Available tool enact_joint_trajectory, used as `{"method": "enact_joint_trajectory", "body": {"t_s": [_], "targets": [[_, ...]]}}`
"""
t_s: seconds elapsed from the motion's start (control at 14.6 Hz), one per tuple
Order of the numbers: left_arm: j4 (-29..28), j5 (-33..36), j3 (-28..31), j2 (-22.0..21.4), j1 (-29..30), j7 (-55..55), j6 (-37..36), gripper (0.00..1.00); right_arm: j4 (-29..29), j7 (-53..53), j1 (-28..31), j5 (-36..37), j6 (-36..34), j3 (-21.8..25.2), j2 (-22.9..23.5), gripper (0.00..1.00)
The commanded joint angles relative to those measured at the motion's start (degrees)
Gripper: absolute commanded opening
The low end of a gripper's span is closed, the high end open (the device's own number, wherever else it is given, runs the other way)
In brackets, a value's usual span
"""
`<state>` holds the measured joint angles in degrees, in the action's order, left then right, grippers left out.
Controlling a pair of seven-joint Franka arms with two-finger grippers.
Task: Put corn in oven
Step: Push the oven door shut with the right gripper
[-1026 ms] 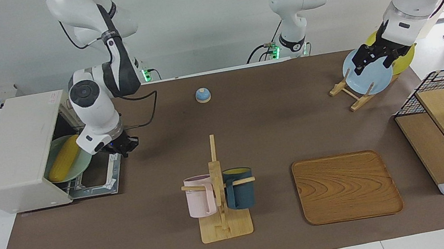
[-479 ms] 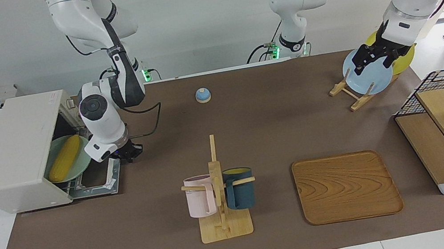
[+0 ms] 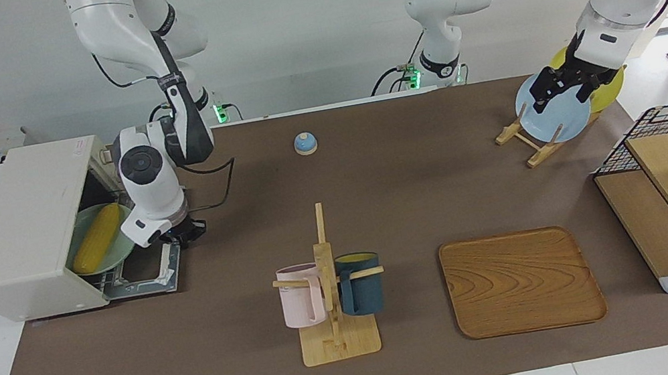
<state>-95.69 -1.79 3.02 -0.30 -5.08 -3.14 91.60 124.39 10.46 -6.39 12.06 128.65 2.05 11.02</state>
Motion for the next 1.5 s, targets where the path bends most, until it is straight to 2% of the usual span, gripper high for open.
{"method": "enact_joint_trajectory", "body": {"t_s": [0.0,0.21,0.34,0.82,1.23,1.44], "targets": [[-0.55,0.91,-0.12,-0.93,0.07,0.15,-0.19,1.00,-2.56,0.18,1.20,3.85,-3.57,0.23,0.14,0.00],[-0.55,0.91,-0.04,-0.92,0.07,0.15,-0.19,1.00,-9.23,-0.70,1.12,6.83,-12.17,0.15,0.14,0.00],[-0.55,0.91,-0.04,-0.84,0.07,0.15,-0.19,1.00,-12.75,-5.60,1.38,7.10,-17.71,0.41,-0.39,0.00],[-0.55,0.91,-0.04,-0.92,0.07,0.15,-0.19,1.00,-13.64,-18.00,8.58,7.02,-22.65,0.41,-5.04,0.00],[-0.55,0.91,-0.04,-0.84,0.07,0.15,-0.19,1.00,-13.91,-21.71,11.05,6.84,-24.67,0.32,-7.50,0.00],[-0.55,0.91,-0.04,-0.93,0.07,0.15,-0.28,1.00,-18.81,-21.88,10.70,6.14,-29.84,-0.03,-7.51,0.00]]}}
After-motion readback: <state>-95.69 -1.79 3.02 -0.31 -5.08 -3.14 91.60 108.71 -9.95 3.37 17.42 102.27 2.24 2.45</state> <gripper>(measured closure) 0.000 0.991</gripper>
